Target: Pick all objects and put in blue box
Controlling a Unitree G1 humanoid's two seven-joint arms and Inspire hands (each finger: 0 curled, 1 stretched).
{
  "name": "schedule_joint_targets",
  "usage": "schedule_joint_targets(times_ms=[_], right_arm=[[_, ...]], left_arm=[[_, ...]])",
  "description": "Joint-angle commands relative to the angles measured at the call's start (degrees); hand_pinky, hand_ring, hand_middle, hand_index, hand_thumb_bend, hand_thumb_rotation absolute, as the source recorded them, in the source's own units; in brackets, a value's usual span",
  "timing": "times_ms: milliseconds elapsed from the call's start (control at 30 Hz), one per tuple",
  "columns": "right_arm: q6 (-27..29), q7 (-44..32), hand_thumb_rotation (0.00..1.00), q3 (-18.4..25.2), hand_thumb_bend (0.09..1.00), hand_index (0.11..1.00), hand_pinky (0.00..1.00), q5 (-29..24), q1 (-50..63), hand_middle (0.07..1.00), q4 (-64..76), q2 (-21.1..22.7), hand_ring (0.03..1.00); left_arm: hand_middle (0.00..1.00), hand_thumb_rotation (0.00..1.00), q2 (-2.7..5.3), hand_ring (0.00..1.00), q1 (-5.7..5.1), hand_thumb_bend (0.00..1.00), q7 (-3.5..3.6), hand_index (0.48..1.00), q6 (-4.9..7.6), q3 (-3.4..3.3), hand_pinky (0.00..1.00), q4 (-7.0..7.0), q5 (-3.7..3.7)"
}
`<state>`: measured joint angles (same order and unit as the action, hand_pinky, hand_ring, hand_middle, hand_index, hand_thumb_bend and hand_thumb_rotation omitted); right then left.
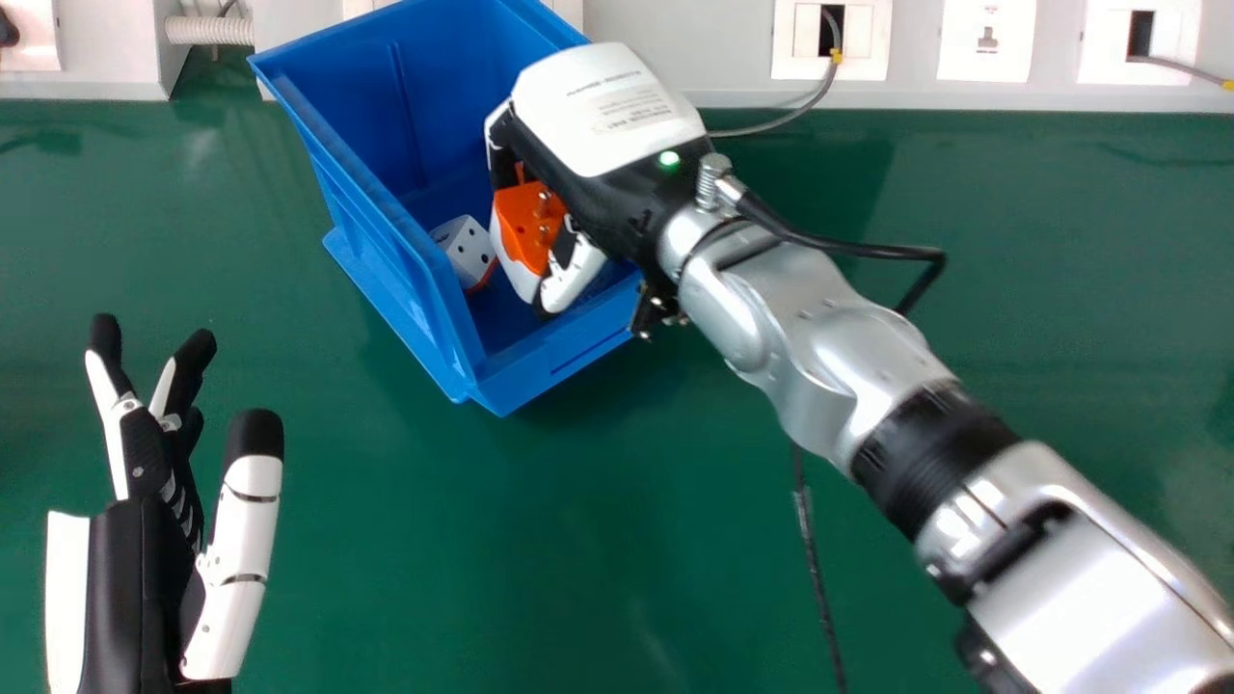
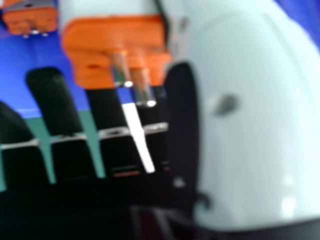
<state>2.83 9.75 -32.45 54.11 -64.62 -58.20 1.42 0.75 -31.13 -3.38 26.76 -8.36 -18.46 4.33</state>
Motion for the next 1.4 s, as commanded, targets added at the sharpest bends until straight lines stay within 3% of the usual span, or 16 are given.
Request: schedule_joint_targets(times_ms=[0,100,167,233,300,367,500,567,667,767,867,900,1033,1133,1200,1367], right_arm=[[-0.42,2.72,0.0,-0.32,0.503,0.553,0.2,-0.72,-4.95,0.473,-2.36,-1.28,0.353],[-1.04,3.51,0.0,-0.41,0.501,0.557,0.19,-1.5,-7.11,0.463,-6.15,-2.49,0.353],[-1.61,4.01,0.0,-1.28,0.51,0.509,0.16,-1.01,-8.5,0.496,-8.04,-2.84,0.38],[-2.28,3.53,0.0,-1.76,0.509,0.517,0.16,-1.14,-9.99,0.489,-9.54,-3.12,0.371],[-2.91,3.73,0.0,-1.76,0.506,0.537,0.15,-1.63,-11.09,0.471,-10.51,-3.33,0.353],[-2.84,4.89,0.0,-2.02,0.506,0.54,0.15,-1.8,-11.52,0.462,-11.03,-3.27,0.344],[-3.17,6.18,0.0,-2.3,0.506,0.54,0.13,-2.46,-11.89,0.449,-11.78,-3.61,0.339],[-3.37,6.55,0.0,-1.77,0.506,0.543,0.14,-3.42,-11.74,0.452,-12.01,-4.06,0.34],[-3.33,8.22,0.0,1.12,0.508,0.523,0.23,-7.23,-10.75,0.505,-12.2,-5.38,0.379],[-2.24,10.57,0.01,1.18,0.515,0.49,0.32,-8.41,-9.48,0.492,-12.12,-5.71,0.413],[-2.46,10.95,0.01,-0.03,0.516,0.492,0.37,-7.99,-8.8,0.488,-12.34,-5.93,0.465],[-2.66,10.63,0.19,-0.09,0.507,0.619,0.48,-8.16,-8.64,0.63,-12.34,-6.07,0.593],[-3.68,9.82,0.35,-1.59,0.534,0.873,0.71,-7.41,-8.29,0.885,-12.34,-6.15,0.834],[-3.98,8.53,0.36,-2.29,0.522,0.916,0.76,-7.43,-7.9,0.946,-12.02,-5.92,0.886],[-4.6,7.99,0.38,-3.11,0.515,0.925,0.77,-6.89,-7.67,0.964,-11.9,-5.76,0.899],[-4.84,8.85,0.36,-3.67,0.539,0.896,0.77,-7.18,-6.81,0.962,-11.55,-5.49,0.901]], left_arm=[[0.95,0.81,-0.28,0.97,-0.76,0.48,0.25,0.939,1.3,-0.05,0.97,-0.89,-0.31],[0.94,0.82,-0.31,0.96,-0.81,0.49,0.17,0.932,1.64,-0.25,0.96,-0.55,-0.11],[0.94,0.82,0.0,0.96,-1.0,0.49,-0.05,0.928,1.07,-0.22,0.97,-0.89,-0.12],[0.93,0.8,0.19,0.96,-1.29,0.48,0.2,0.922,0.64,0.0,0.97,-1.13,-1.06],[0.93,0.8,0.19,0.96,-1.52,0.49,0.27,0.921,0.72,0.09,0.98,-1.2,-1.18],[0.93,0.81,0.18,0.96,-1.78,0.53,0.04,0.915,0.76,0.08,0.96,-1.34,-0.41],[0.93,0.81,0.38,0.95,-2.23,0.53,0.0,0.916,0.46,0.33,0.96,-1.8,-0.33],[0.93,0.81,0.59,0.95,-2.52,0.53,-0.16,0.918,0.7,0.45,0.96,-1.92,0.16],[0.93,0.81,0.78,0.95,-2.66,0.53,-0.41,0.917,1.13,0.58,0.95,-1.72,0.98],[0.93,0.81,0.79,0.95,-2.62,0.5,-0.67,0.917,1.18,0.73,0.93,-1.67,1.62],[0.92,0.82,1.05,0.94,-2.49,0.52,-0.91,0.911,1.24,1.04,0.92,-1.58,1.54],[0.92,0.81,1.13,0.94,-2.46,0.54,-1.0,0.907,1.46,1.09,0.92,-1.41,1.67],[0.92,0.82,1.04,0.93,-2.42,0.53,-1.04,0.906,1.94,1.25,0.9,-1.04,2.34],[0.93,0.82,0.88,0.94,-2.26,0.51,-0.96,0.913,2.57,1.23,0.9,-0.55,2.37],[0.93,0.83,0.87,0.94,-2.23,0.53,-1.12,0.917,2.79,1.12,0.9,-0.41,2.83],[0.93,0.83,0.99,0.93,-2.18,0.53,-1.13,0.915,3.17,1.09,0.91,-0.04,2.5]])
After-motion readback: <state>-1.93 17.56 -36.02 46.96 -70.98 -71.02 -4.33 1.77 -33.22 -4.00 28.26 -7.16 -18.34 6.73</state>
